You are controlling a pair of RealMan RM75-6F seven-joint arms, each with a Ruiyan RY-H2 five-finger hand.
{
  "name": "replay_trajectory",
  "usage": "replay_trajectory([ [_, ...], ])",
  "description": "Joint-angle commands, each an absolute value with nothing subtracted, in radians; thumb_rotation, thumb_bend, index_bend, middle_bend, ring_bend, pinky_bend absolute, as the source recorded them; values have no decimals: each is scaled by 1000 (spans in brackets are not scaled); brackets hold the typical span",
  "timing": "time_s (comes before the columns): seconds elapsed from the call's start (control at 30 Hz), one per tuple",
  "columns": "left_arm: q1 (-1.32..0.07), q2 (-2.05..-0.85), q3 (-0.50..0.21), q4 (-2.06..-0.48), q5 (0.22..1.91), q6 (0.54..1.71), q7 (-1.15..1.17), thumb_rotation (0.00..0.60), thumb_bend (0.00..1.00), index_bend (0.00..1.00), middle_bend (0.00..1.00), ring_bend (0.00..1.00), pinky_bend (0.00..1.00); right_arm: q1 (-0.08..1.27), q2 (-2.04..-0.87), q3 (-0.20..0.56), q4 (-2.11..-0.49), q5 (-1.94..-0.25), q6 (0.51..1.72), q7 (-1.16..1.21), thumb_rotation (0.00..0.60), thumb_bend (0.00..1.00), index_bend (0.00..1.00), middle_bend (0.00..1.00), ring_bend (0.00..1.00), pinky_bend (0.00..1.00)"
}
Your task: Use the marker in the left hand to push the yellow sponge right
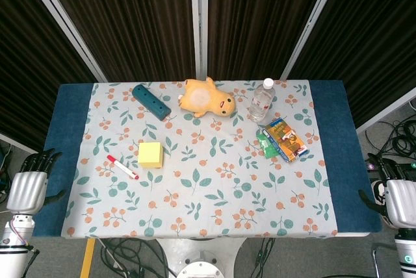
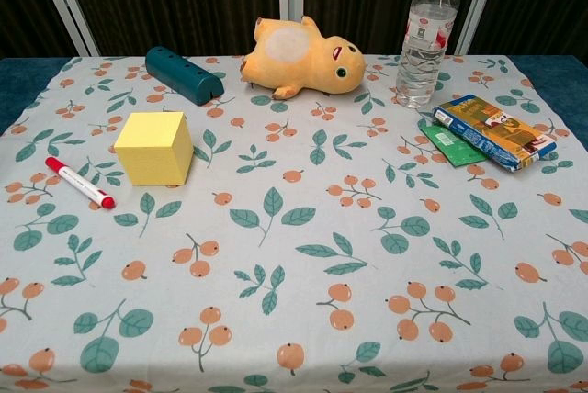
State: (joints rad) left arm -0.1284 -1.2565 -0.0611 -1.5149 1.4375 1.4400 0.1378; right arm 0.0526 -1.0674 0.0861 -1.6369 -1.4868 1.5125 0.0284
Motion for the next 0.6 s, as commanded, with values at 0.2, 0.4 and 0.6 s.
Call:
replay_trajectory([
  [0.2, -129, -1256, -59, -1515, 1442, 1442, 135, 600, 106, 228, 227, 149, 152, 56, -1066, 85, -1637, -1488, 1505, 36, 600, 142, 129, 250, 166, 277],
  [0.4, -153, -1252, -63, -1500, 1471, 1430, 114, 600, 109, 228, 227, 149, 152, 60, -1058, 92, -1635, -1494, 1512, 39, 600, 142, 129, 250, 167, 277],
  [0.6, -231, -1261, -70, -1428, 1509, 1339, 17, 600, 152, 270, 268, 149, 152, 66, -1046, 98, -1634, -1499, 1513, 41, 600, 143, 129, 250, 167, 278],
])
